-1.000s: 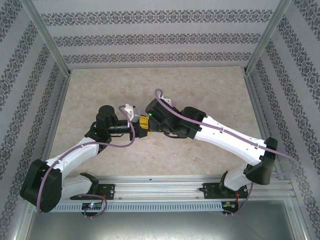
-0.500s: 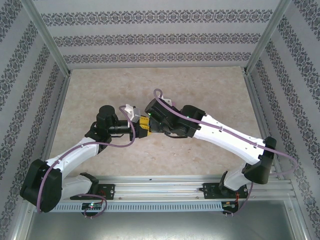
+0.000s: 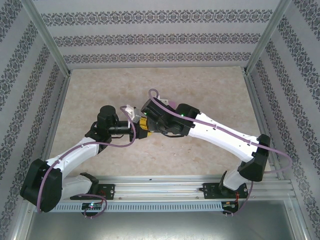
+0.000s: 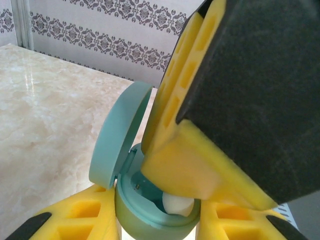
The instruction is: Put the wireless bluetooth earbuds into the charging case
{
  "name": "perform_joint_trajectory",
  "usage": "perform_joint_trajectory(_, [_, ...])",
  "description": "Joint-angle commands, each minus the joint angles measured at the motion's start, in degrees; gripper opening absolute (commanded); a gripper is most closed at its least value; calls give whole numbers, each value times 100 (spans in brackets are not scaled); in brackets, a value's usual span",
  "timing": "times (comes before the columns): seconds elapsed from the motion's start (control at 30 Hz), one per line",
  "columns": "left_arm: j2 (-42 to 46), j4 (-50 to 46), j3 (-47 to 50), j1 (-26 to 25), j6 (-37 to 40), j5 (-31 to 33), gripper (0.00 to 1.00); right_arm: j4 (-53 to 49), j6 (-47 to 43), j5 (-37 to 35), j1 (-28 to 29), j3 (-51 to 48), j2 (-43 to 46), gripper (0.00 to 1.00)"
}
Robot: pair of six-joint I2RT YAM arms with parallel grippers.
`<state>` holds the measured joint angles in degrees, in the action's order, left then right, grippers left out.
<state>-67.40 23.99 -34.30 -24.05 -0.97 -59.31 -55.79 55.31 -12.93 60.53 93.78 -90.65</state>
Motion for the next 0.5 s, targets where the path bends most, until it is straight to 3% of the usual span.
perform_joint_trajectory(0.0, [123, 73, -204, -73, 236, -55, 9, -187, -38, 71, 20, 55, -76, 26])
perform_joint_trajectory(0.07, [128, 81, -206, -74, 242, -54, 10, -180, -37, 71, 21, 44, -45, 31])
perform_joint_trajectory(0.47, [131, 78, -175, -75, 225, -54, 9, 222, 64, 175, 20, -191, 279, 40])
